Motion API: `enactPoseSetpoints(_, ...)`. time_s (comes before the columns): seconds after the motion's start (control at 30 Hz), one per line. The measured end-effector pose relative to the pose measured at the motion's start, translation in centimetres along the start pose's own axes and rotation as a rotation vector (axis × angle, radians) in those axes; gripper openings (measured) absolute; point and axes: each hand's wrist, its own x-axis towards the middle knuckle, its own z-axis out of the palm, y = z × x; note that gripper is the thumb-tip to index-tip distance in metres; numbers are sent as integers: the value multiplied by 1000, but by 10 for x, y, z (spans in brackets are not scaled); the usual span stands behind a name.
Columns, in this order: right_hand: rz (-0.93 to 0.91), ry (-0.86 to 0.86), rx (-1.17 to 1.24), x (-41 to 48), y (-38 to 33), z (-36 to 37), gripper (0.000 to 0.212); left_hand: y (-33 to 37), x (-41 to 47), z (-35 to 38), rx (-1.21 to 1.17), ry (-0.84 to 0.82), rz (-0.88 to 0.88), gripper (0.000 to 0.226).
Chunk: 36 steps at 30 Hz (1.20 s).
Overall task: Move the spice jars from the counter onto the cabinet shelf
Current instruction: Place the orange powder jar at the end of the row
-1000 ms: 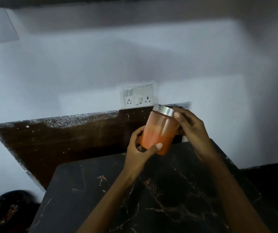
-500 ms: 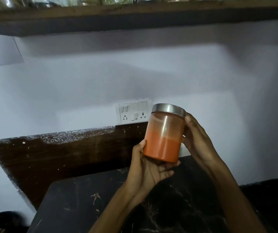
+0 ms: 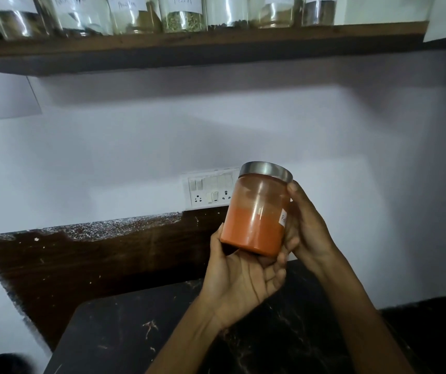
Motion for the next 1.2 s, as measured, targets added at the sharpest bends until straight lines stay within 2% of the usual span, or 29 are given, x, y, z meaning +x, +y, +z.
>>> enactPoseSetpoints(0.1, -95, 38, -63, 0, -4, 3, 38, 4, 1, 4, 25, 63, 14, 79)
enactPoseSetpoints(0.2, -122, 69, -73, -1, -9, 5, 43, 7, 1, 8, 161, 152, 113, 72)
enactPoseSetpoints(0.4, -135, 132, -114, 2, -12, 6, 34, 5, 1, 16, 310, 185, 206, 62)
enactPoseSetpoints(0.57, -178, 137, -227, 3, -20, 10, 44, 0, 4, 19, 261, 171, 186, 71)
enactPoseSetpoints(0.8, -218, 103, -337, 1, -26, 3, 23, 2, 4, 21, 73, 92, 109, 81)
enactPoseSetpoints(0.87, -227, 92, -365, 1, -29, 1, 24, 2, 6, 21, 67, 70, 83, 84)
enactPoseSetpoints(1.2, -281, 111, -407, 1, -47, 1, 28, 10, 18, 34, 78, 36, 13, 79)
